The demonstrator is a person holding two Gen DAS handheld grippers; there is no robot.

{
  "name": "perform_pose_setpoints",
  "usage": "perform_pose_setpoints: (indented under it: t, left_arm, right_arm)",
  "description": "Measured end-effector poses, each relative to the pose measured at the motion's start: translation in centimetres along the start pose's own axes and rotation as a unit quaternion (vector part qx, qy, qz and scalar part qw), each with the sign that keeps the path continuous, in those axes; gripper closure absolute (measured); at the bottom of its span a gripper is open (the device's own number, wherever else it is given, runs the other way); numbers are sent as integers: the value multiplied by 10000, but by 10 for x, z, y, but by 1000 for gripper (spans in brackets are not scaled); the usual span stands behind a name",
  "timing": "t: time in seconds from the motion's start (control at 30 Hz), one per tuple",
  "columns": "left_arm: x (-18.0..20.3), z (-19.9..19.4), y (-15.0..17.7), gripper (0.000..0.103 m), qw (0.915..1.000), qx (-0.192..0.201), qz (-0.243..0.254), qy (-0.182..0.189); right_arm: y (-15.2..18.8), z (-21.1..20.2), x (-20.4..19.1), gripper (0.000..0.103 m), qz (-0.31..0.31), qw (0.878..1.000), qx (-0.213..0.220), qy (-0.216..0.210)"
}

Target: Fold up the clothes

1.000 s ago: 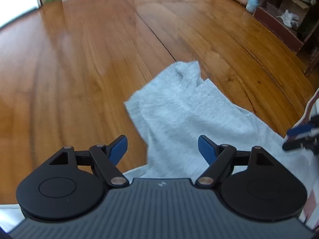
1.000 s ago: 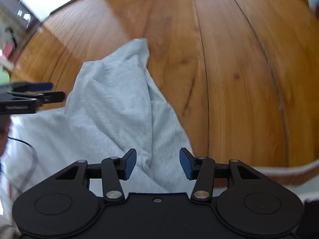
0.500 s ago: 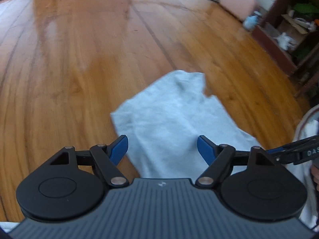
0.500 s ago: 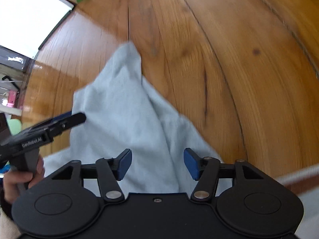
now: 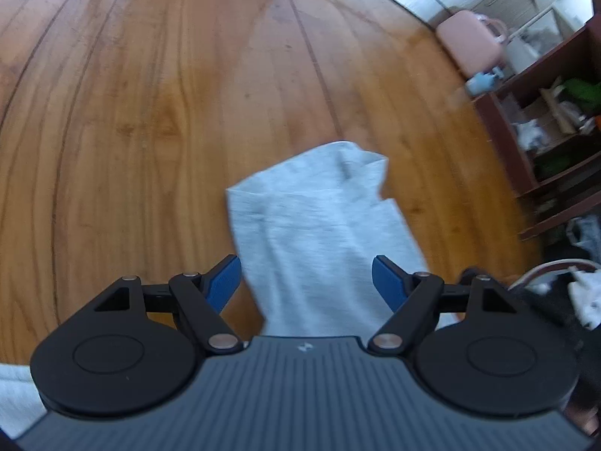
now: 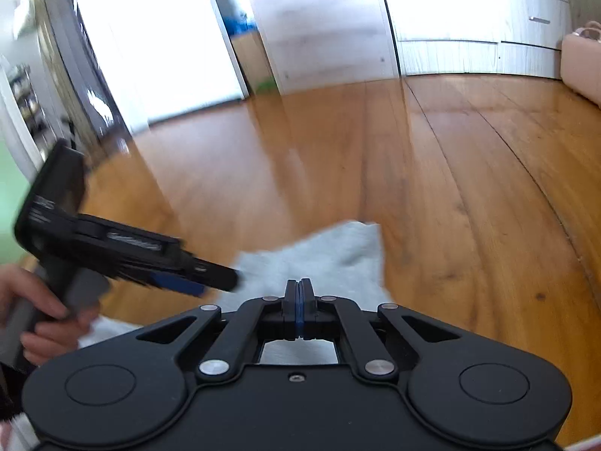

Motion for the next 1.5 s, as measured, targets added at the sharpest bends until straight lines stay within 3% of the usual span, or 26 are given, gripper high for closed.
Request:
perform_pose_setpoints:
  t: [0.03, 0.1, 0.2, 0.23, 0.27, 0.33, 0.37, 0.43, 0.5, 0.53, 0.67, 0.73, 0.8, 0.87, 0.97, 1.07, 1.17, 1.2, 1.27, 1.3, 1.4, 1.43, 1.5]
  left_arm:
    - [2, 1, -1, 26, 10000, -73, -49, -12]
    - [4, -2, -3, 26, 9995, -170, 49, -254]
    - [7, -6, -6, 26, 9973, -312, 209, -629]
    - [7, -7, -6, 26, 9963, -345, 279, -731]
    - [7, -8, -5, 26, 9952, -378, 352, -831]
    - [7, -11, -1, 26, 9923, -413, 487, -1058]
    - [4, -13, 3, 26, 9910, -404, 522, -1167]
    - [-1, -16, 11, 26, 9913, -317, 444, -1199]
    - [-6, -19, 20, 26, 9916, -227, 360, -1222]
    - [-7, -20, 23, 26, 9926, -203, 240, -1172]
    - [0, -21, 32, 26, 9972, -125, -153, -718]
    - [14, -19, 35, 26, 9992, -91, -57, -374]
    - [25, -11, 41, 25, 9998, -175, -13, -121]
    - [29, 2, 49, 25, 9992, -375, -102, -11]
    - [37, 21, 61, 25, 9973, -674, -237, 153]
    - [38, 33, 83, 24, 9949, -948, -13, -348]
    - [43, 32, 97, 21, 9949, -901, 131, -444]
    - [42, 30, 100, 25, 9954, -748, 203, -562]
    - [39, 25, 103, 74, 9938, -491, 410, -913]
    - [37, 23, 104, 79, 9911, -397, 548, -1147]
    - [31, 10, 107, 83, 9939, -251, 323, -1027]
    - [29, 6, 108, 83, 9943, -223, 269, -1004]
    - [24, 1, 114, 84, 9954, -186, 81, -939]
  right_arm:
    - [5, 1, -3, 101, 166, 9998, -142, -30]
    - [14, 2, 0, 100, 122, 9983, -431, 382]
    - [19, 4, 18, 95, 244, 9942, -824, 645]
    - [19, 5, 24, 89, 397, 9937, -898, 538]
    - [21, 9, 30, 66, 534, 9921, -1052, 421]
    - [25, 15, 44, 42, 748, 9872, -1318, 499]
    - [27, 18, 51, 41, 821, 9845, -1409, 643]
    - [32, 21, 61, 41, 839, 9837, -1329, 873]
    - [36, 20, 59, 70, 775, 9896, -1006, 679]
    - [37, 19, 53, 98, 643, 9918, -873, 677]
    - [37, 3, 18, 98, 48, 9985, -303, 458]
    - [39, -8, -5, 99, -250, 9994, -66, 246]
    - [53, -6, -18, 99, -54, 9988, -472, -117]
    - [62, -11, -22, 99, 358, 9964, -613, -461]
    - [64, -22, -34, 99, 34, 9956, -629, -699]
    - [62, -36, -41, 99, -248, 9929, -508, -1045]
    - [63, -38, -48, 99, -377, 9896, -649, -1229]
    - [65, -42, -50, 99, -585, 9879, -703, -1253]
    - [70, -48, -54, 98, -941, 9837, -837, -1282]
    - [74, -52, -56, 98, -1072, 9816, -905, -1296]
    - [75, -73, -36, 98, -1108, 9819, -1061, -1108]
    - [74, -76, -24, 93, -1165, 9830, -1136, -848]
    - [69, -78, 3, 69, -1214, 9837, -1295, -299]
Point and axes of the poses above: each gripper's, at about its wrist camera, not at the fingertips, and z roughly the way its jaws point, x to its right, y to its underside, the point moved 7 cm from there along z, roughly the way its jaws point, and after that the axes turned 10 degrees about -z, right-handed, at the moved point
